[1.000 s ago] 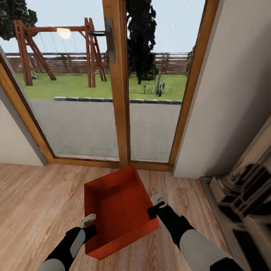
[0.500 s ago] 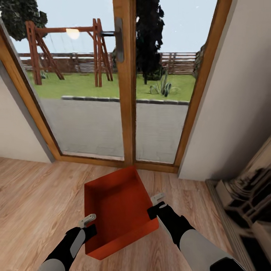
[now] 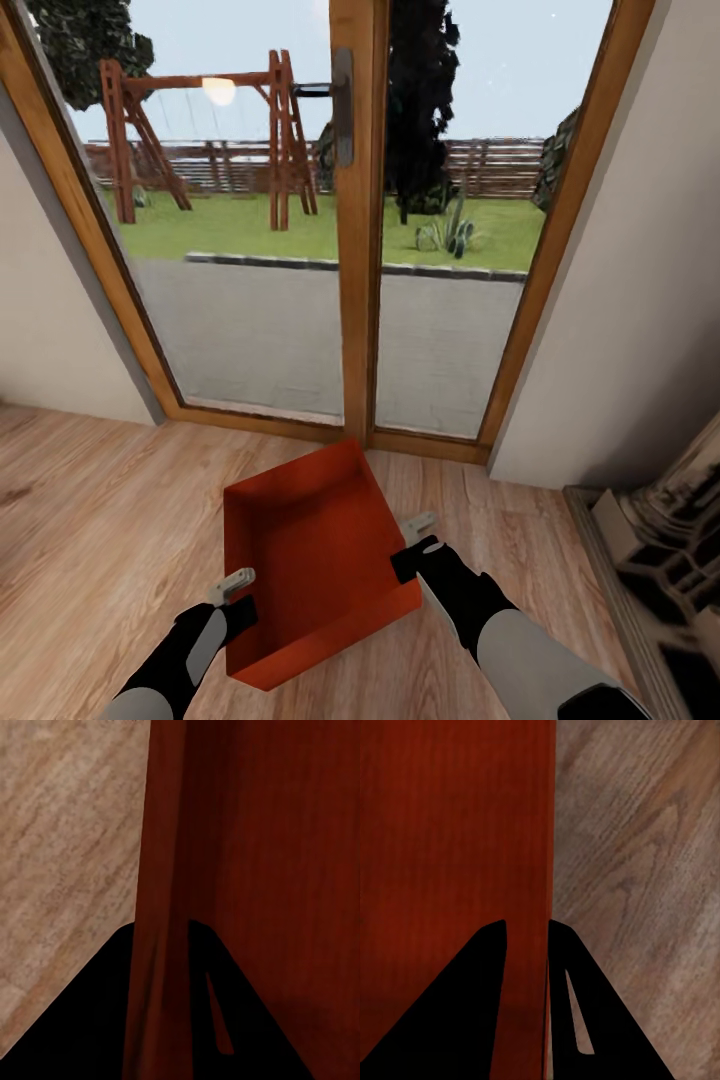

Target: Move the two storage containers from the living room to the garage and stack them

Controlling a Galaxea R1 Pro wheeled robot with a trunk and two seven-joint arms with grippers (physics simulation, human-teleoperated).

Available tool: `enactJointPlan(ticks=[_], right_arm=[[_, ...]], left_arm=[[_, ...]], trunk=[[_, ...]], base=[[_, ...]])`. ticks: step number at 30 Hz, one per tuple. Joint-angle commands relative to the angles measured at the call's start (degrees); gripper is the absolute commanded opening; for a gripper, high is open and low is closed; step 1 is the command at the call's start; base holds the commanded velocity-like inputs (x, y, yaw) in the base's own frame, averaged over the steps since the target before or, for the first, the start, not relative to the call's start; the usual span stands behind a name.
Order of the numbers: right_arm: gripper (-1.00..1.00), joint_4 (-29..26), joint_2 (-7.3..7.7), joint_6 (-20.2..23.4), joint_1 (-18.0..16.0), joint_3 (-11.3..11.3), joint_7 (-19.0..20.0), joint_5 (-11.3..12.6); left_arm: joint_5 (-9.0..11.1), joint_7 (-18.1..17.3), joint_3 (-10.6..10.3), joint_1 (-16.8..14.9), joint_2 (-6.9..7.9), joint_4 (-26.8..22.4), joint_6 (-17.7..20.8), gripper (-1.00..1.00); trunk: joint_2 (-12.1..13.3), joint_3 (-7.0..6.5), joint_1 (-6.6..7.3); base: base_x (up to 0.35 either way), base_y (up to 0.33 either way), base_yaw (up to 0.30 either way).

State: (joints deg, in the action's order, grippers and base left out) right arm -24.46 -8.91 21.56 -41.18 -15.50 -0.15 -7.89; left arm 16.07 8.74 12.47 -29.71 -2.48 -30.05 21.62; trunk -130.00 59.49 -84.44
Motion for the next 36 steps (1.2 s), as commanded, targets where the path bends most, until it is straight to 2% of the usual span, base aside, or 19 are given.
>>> enactJointPlan(ticks=[1,16,27,36], right_arm=[[-1.0,0.02,0.03,0.34,0.05,-2.17,0.85,1.21],[-1.0,0.19,0.03,0.15,0.11,-2.17,0.86,1.21],[-1.0,0.54,0.03,-0.94,0.14,-2.17,0.86,1.21],[-1.0,0.56,-0.02,-0.94,0.22,-2.17,0.86,1.21]], left_arm=[[1.6,0.49,0.36,-0.08,-0.06,-0.19,0.18,-1.0],[1.63,0.65,0.45,-0.08,-0.07,-0.15,0.17,-1.0],[1.65,0.45,0.45,-0.08,-0.07,-0.11,-0.06,-1.0],[1.68,0.4,0.45,-0.08,-0.07,-0.12,-0.17,-1.0]], trunk=[[-0.02,0.05,0.01],[5.99,-2.64,3.31],[10.41,-4.62,5.72],[10.41,-4.62,5.72]], base=[[0.0,0.0,0.002],[0.0,0.0,0.002],[0.0,0.0,0.264],[0.0,0.0,0.29]])
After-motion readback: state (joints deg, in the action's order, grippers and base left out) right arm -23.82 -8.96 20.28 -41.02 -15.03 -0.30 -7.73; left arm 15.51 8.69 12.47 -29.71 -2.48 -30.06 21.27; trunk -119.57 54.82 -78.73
